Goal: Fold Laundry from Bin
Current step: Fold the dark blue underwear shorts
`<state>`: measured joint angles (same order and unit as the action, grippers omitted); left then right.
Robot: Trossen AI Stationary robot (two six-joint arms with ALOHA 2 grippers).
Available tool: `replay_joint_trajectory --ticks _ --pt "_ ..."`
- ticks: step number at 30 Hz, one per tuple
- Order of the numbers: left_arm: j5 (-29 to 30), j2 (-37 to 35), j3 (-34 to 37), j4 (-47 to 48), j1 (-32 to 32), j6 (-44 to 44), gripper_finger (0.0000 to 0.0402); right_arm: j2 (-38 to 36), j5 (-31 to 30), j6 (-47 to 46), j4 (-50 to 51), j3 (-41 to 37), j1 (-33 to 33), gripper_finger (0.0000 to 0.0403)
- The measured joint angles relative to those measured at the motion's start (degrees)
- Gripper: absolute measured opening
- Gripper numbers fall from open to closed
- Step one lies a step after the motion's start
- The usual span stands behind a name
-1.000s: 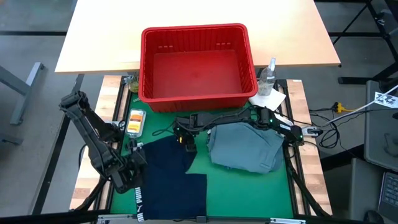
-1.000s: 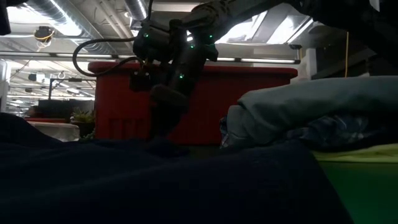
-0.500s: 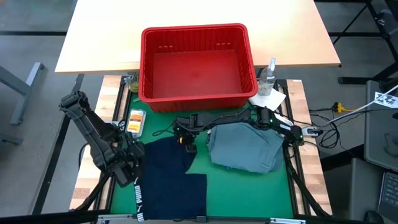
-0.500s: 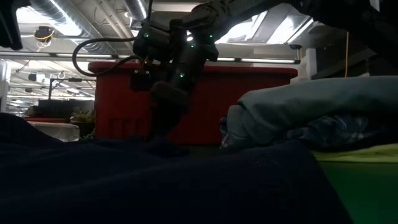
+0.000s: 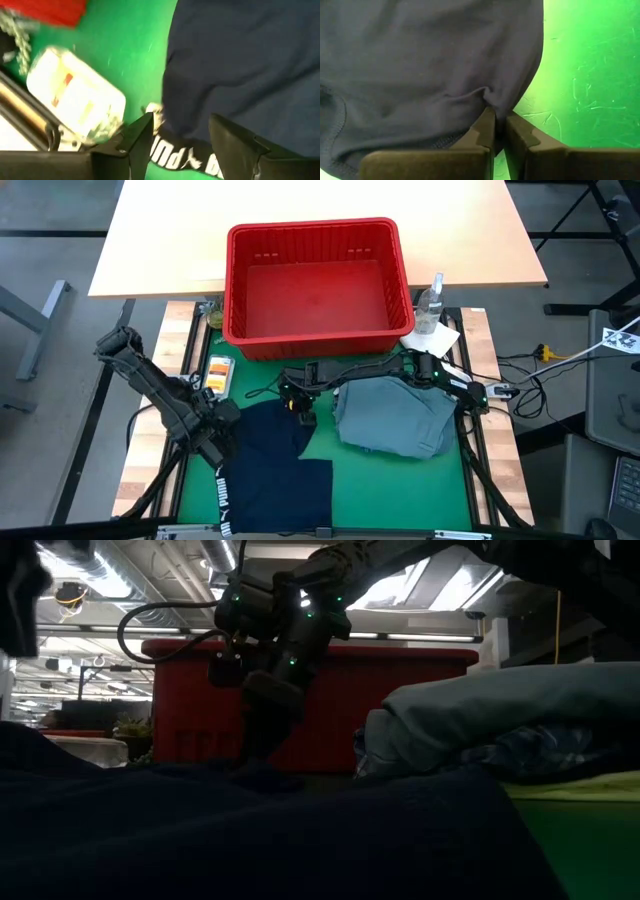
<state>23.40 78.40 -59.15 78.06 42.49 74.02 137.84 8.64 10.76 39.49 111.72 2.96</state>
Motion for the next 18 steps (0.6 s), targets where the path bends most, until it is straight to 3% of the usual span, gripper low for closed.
replay_joint_trajectory --ticks 7,18 --pt "-10.79 0.01 9.90 -0.40 -4.05 -1.13 0.0171 0.00 0.00 -0.02 0.00 -0.02 0.00 0.0027" --pt "-15.96 0.01 14.79 -6.78 -5.10 -5.21 0.0161 0.00 -0.01 -0.01 0.02 -0.02 0.02 0.0027"
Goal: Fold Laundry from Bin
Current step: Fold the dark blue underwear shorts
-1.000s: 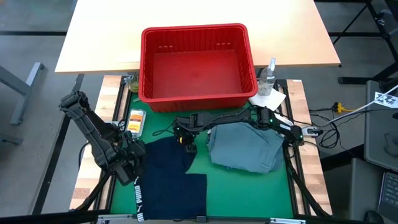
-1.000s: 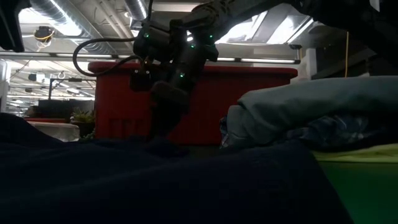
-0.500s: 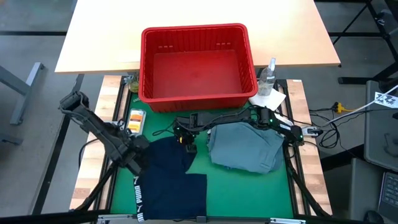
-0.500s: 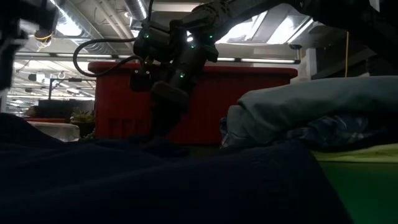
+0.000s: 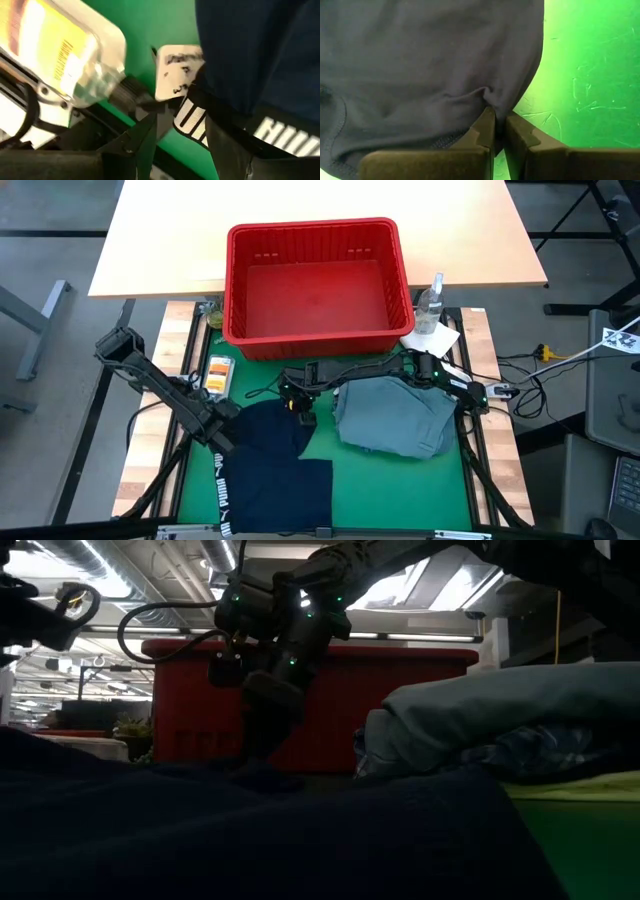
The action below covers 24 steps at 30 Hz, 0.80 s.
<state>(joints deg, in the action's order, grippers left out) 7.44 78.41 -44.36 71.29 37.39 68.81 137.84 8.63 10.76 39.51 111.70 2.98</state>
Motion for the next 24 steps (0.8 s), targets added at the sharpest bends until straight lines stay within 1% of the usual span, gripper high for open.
replay_joint_trajectory --ticks 4,6,10,13,15,20,24 --pt "-4.67 0.00 -0.20 0.19 0.02 -2.41 0.0159 0.00 -0.01 -0.01 0.00 0.00 0.00 0.0027" --pt "-5.92 -0.02 -0.75 0.15 0.02 -3.54 0.0157 0.00 -0.01 0.00 0.00 0.00 0.00 0.0027" --pt "-5.83 -0.02 -1.11 -0.31 0.02 -4.88 0.0152 0.00 0.01 -0.01 -0.01 0.00 0.00 0.0027" --pt "-4.02 -0.04 -0.76 -1.37 0.02 -4.89 0.0151 0.00 0.01 -0.01 -0.02 0.00 0.00 0.0027" --pt "-3.37 -0.04 0.06 -2.87 0.02 -4.87 0.0151 0.00 -0.01 -0.01 -0.02 0.00 0.00 0.0027" --pt "-3.32 -0.07 2.63 -10.09 0.02 -4.89 0.0151 0.00 0.01 -0.01 -0.02 0.00 0.00 0.0027" --pt "-3.16 -0.07 3.26 -10.49 0.02 -4.87 0.0151 0.00 -0.01 0.00 -0.02 -0.01 0.00 0.0027"
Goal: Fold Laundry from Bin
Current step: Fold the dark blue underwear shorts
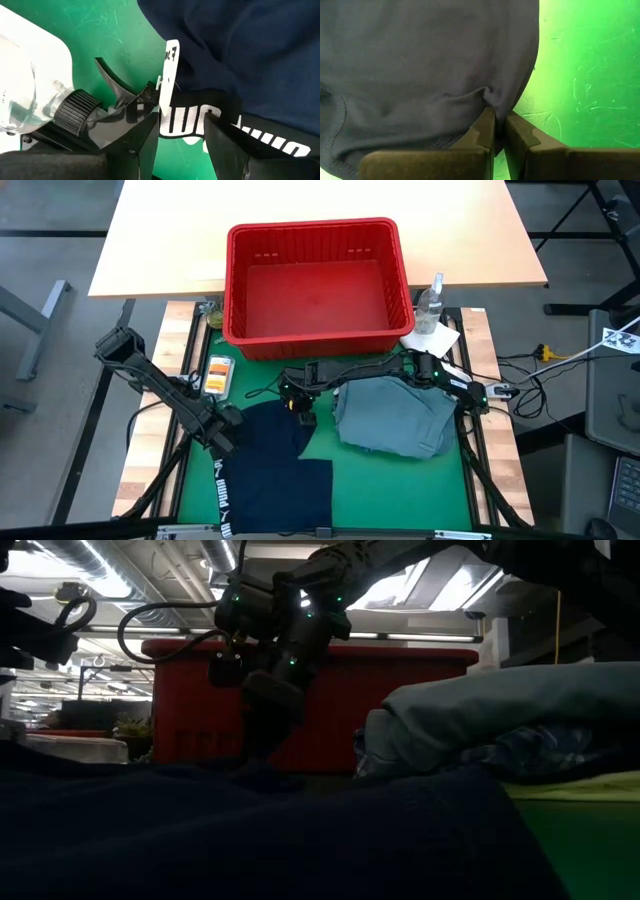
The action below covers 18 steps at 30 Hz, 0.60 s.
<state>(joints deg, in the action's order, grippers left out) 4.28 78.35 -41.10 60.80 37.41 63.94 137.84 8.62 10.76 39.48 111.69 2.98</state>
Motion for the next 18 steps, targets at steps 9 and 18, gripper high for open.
replay_joint_trajectory --ticks 9,18 --pt "1.04 0.00 0.02 -0.04 0.00 0.02 0.0119 0.00 0.01 0.00 0.00 -0.02 0.00 0.0027" --pt "2.20 0.00 0.02 0.01 0.00 0.26 0.0008 -0.01 0.00 0.01 0.00 -0.02 0.00 0.0006"
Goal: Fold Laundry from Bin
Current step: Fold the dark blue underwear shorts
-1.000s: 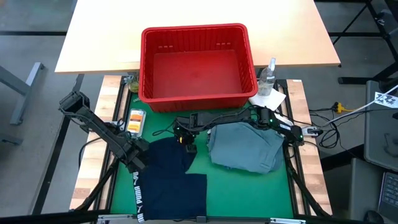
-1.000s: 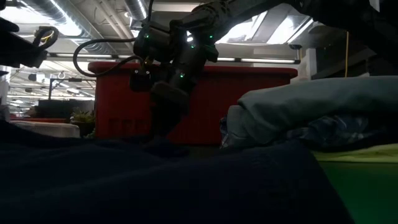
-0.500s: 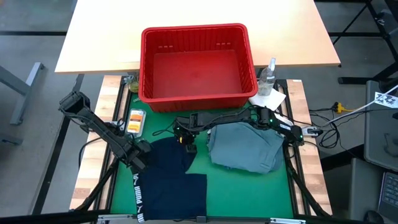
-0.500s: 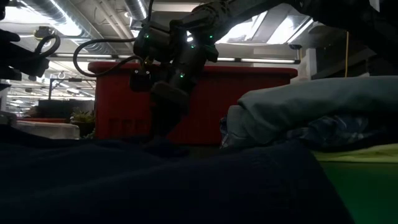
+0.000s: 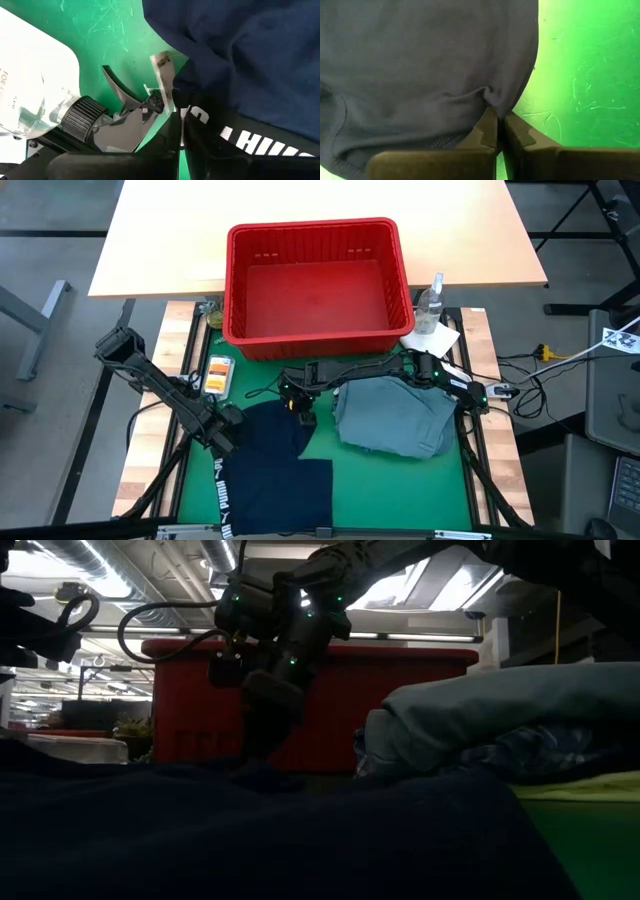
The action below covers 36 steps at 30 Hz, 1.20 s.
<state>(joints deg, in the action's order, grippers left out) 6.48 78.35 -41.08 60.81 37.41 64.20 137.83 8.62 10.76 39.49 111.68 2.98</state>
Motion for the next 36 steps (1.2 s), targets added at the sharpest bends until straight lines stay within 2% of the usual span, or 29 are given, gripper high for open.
replay_joint_trajectory --ticks 6,13,20,24,29,36 --pt "-0.73 0.02 -3.19 5.27 0.05 -0.46 0.0003 -1.44 -0.44 0.77 1.21 -0.19 0.00 0.0004" --pt "3.93 0.02 -11.29 16.92 0.99 -1.86 0.0002 -6.12 -1.85 3.22 1.67 -0.15 -0.02 0.0003" --pt "9.52 -0.02 -18.57 29.62 1.03 -0.32 0.0001 -10.62 -6.00 4.80 2.22 -0.08 0.04 0.0001" --pt "10.43 -0.62 -21.50 28.64 1.71 0.01 0.0000 -12.34 -6.62 6.43 5.23 -0.04 -0.84 0.0001" --pt "9.04 -0.61 -23.97 26.86 5.56 1.56 0.0000 -14.30 -6.61 6.64 10.20 -0.04 -4.33 0.0001" --pt "8.89 -0.61 -26.77 15.55 13.82 2.18 0.0000 -15.41 -6.64 5.09 16.16 -0.02 -12.54 0.0001"
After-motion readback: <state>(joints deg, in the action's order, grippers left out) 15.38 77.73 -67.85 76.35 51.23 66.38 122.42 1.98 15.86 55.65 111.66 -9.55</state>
